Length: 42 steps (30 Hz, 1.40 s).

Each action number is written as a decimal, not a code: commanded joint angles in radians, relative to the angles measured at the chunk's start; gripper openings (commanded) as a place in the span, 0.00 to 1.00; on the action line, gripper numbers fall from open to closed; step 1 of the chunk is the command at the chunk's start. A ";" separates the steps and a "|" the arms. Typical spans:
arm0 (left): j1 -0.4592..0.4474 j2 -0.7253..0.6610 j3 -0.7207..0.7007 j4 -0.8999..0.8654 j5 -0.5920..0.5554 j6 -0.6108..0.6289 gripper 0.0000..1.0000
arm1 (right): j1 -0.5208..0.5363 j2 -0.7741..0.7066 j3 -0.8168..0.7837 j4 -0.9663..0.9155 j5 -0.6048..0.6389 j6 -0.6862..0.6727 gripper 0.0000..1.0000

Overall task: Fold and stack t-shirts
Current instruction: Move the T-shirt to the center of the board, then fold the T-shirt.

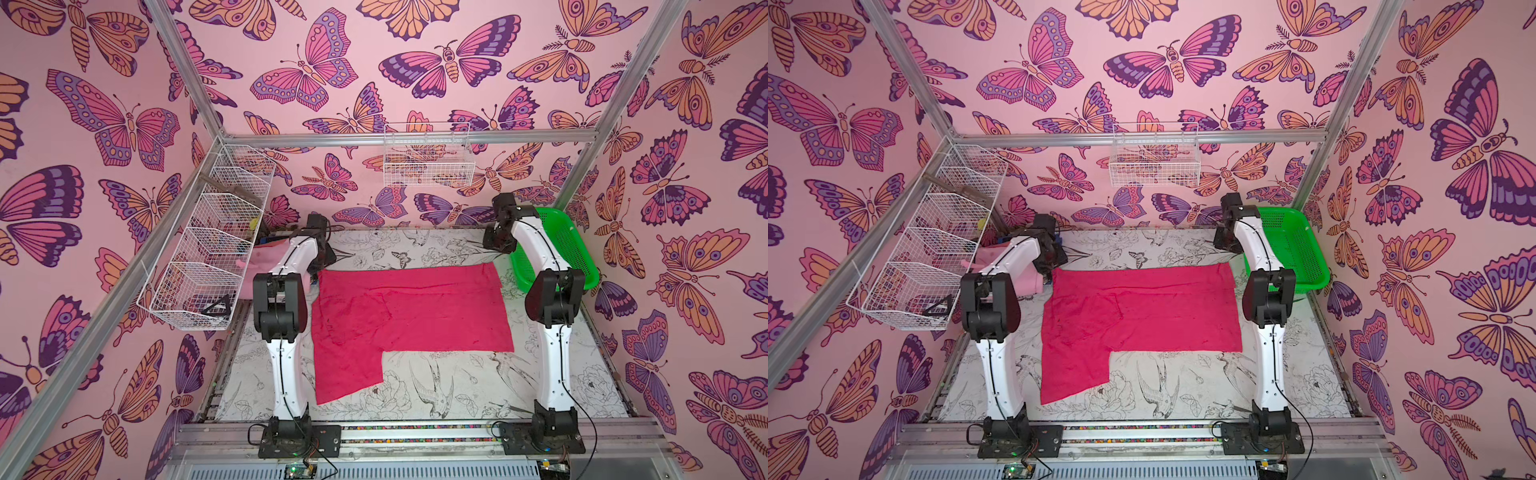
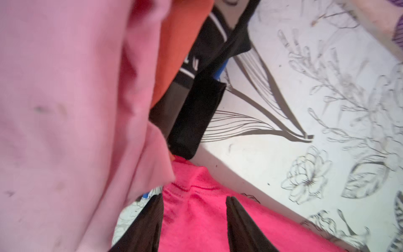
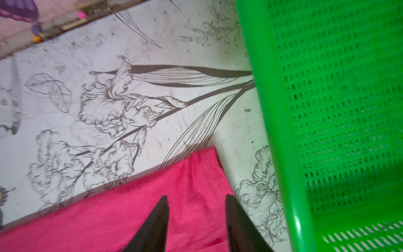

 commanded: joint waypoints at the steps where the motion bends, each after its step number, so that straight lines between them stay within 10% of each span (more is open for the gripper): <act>1: 0.007 -0.091 -0.009 -0.014 0.065 0.004 0.50 | 0.011 -0.084 -0.039 -0.064 -0.035 -0.018 0.46; 15: -0.110 -0.779 -0.901 0.055 0.095 -0.152 0.54 | 0.137 -0.780 -1.156 0.166 -0.010 0.170 0.59; 25: -0.140 -1.104 -1.249 0.020 0.153 -0.280 0.57 | 0.137 -0.898 -1.348 0.133 -0.013 0.218 0.59; 42: -0.148 -1.045 -1.219 -0.032 -0.039 -0.290 0.57 | 0.136 -0.778 -1.348 0.193 -0.064 0.223 0.59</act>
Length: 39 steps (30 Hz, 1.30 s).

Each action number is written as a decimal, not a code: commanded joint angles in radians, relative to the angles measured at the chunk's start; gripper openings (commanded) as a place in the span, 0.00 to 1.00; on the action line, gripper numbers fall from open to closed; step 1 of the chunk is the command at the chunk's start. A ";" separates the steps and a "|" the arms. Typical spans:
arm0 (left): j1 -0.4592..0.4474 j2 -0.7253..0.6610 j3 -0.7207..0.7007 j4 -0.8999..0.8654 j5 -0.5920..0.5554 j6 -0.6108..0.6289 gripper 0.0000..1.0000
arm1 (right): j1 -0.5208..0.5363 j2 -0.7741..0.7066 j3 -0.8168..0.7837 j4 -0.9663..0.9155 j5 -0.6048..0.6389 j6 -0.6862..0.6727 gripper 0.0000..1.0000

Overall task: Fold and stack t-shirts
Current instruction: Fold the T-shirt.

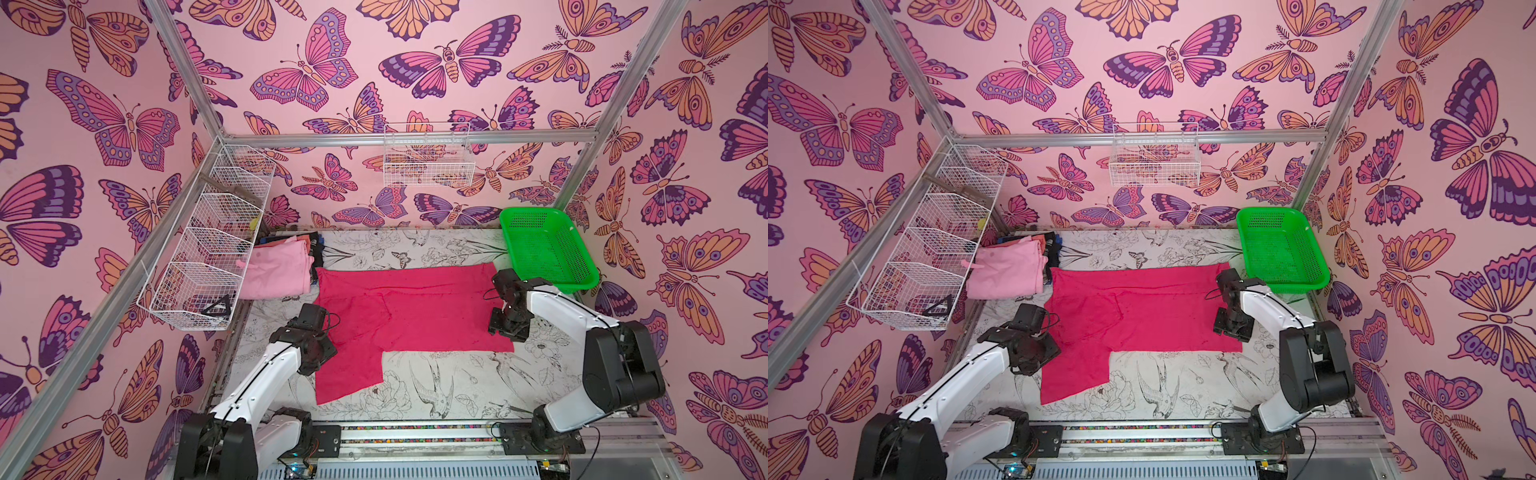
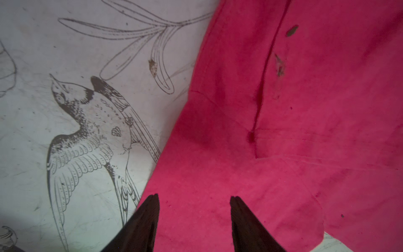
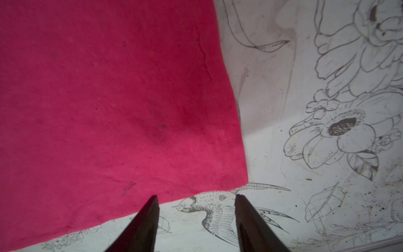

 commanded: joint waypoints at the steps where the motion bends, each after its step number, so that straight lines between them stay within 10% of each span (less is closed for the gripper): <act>1: -0.001 0.039 0.041 -0.049 -0.102 -0.012 0.57 | -0.003 0.019 0.031 0.000 -0.010 0.005 0.59; 25: -0.001 0.291 0.009 0.085 -0.108 -0.013 0.46 | -0.016 0.018 0.029 -0.017 0.004 0.003 0.59; 39: -0.001 0.291 0.016 0.094 -0.069 -0.006 0.00 | -0.016 -0.007 0.017 -0.049 0.021 0.016 0.55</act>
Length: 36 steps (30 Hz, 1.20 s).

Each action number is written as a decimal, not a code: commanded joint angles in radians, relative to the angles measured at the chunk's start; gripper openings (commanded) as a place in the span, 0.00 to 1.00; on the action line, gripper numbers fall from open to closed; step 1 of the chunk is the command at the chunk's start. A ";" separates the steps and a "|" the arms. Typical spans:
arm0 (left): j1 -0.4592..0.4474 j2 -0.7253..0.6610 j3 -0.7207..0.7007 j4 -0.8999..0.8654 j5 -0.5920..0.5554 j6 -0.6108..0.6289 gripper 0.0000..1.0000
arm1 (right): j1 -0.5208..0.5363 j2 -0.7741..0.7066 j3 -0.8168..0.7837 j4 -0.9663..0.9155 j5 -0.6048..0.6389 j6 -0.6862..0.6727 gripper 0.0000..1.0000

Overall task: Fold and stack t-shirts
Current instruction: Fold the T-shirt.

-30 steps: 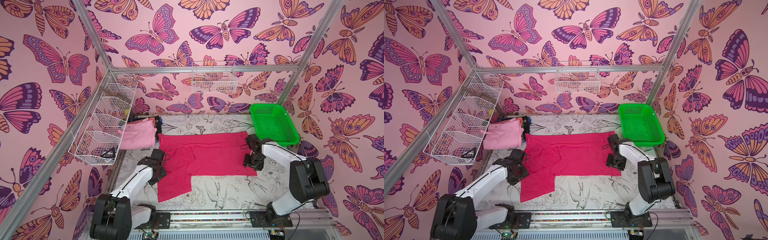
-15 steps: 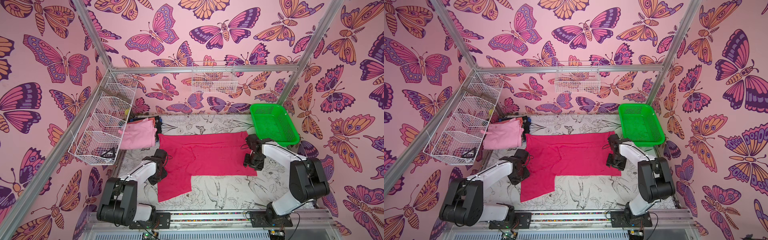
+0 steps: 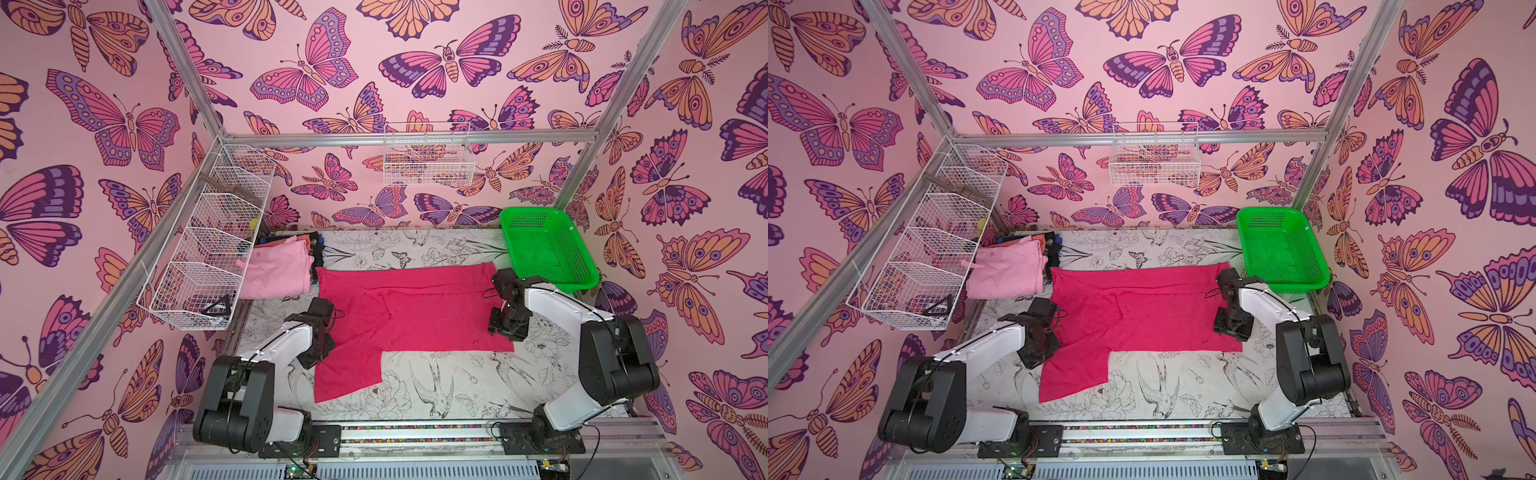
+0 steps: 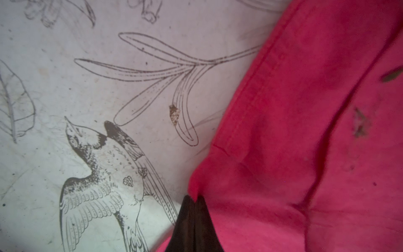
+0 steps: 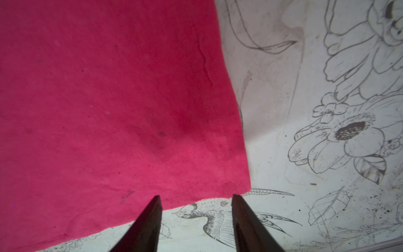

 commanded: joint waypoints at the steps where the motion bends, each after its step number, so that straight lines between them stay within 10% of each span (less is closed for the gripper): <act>1: -0.002 0.015 -0.022 0.002 0.051 0.008 0.00 | -0.005 -0.035 0.002 -0.051 0.034 0.018 0.55; 36: -0.010 -0.006 0.107 -0.059 0.087 0.048 0.00 | -0.004 0.124 -0.061 -0.016 0.122 0.053 0.44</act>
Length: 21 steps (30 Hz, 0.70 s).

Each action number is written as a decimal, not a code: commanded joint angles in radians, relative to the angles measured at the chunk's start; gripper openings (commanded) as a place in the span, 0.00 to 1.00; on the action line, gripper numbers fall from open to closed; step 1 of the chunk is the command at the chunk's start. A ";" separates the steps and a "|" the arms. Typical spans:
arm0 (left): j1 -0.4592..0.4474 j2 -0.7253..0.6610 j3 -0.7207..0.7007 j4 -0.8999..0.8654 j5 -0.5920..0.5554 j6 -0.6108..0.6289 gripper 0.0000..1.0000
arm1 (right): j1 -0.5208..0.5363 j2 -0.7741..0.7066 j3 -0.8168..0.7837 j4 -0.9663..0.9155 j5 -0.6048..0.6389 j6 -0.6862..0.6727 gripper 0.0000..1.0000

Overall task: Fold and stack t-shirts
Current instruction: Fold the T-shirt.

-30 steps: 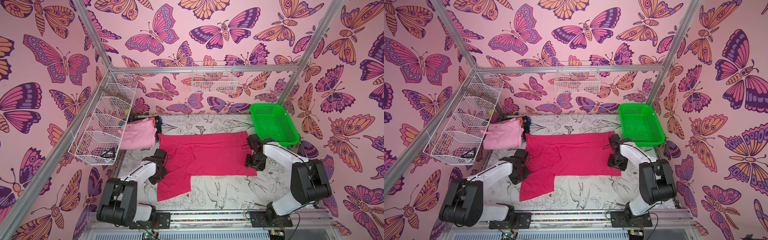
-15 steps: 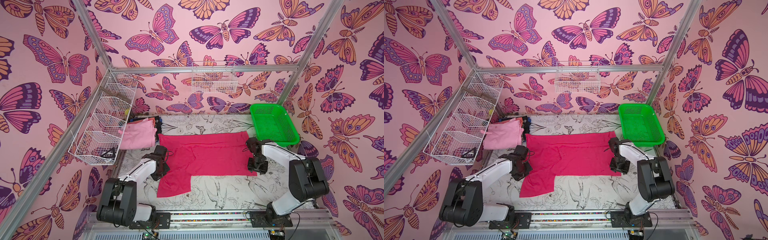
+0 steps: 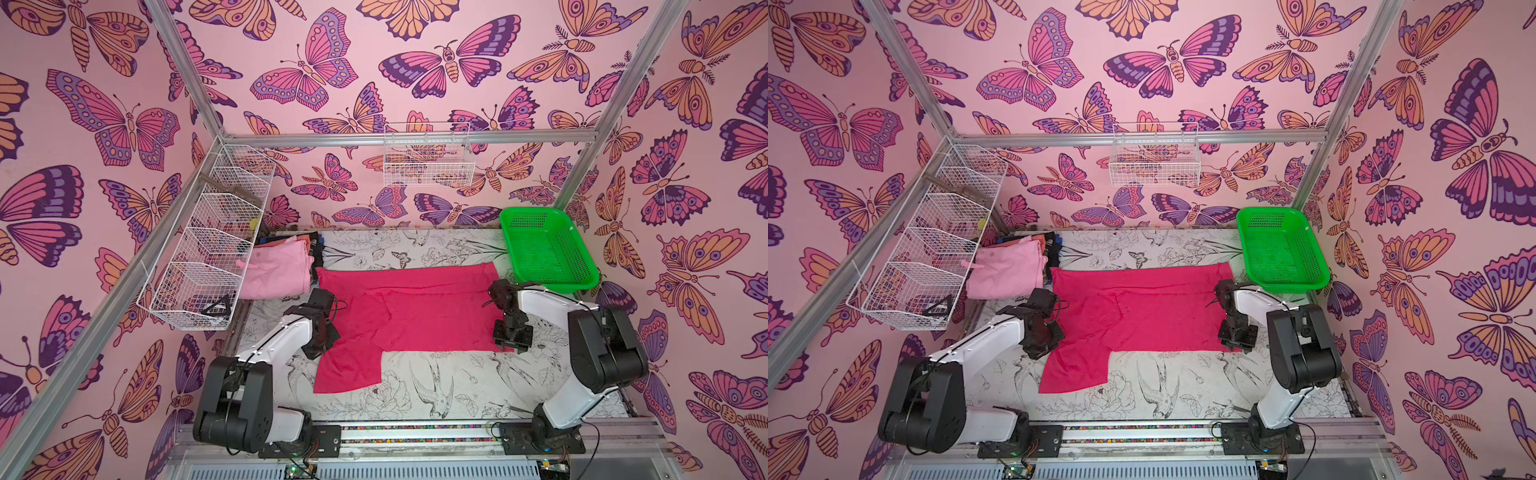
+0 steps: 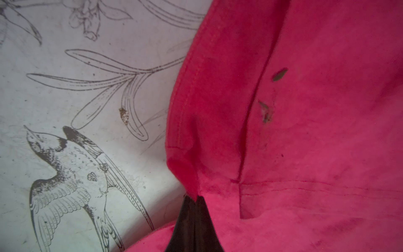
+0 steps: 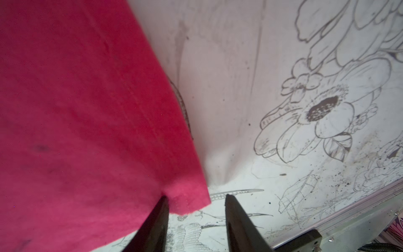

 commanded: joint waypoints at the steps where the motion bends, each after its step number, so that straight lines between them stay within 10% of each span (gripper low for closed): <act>1: -0.003 -0.006 0.012 -0.031 -0.007 0.012 0.00 | -0.005 0.040 -0.011 0.033 0.001 0.020 0.42; 13: -0.002 -0.011 0.015 -0.045 -0.018 0.011 0.00 | -0.005 0.067 -0.007 0.056 -0.015 0.012 0.02; 21: -0.003 -0.021 0.060 -0.067 -0.019 0.021 0.00 | -0.005 0.005 0.027 0.022 -0.018 0.000 0.00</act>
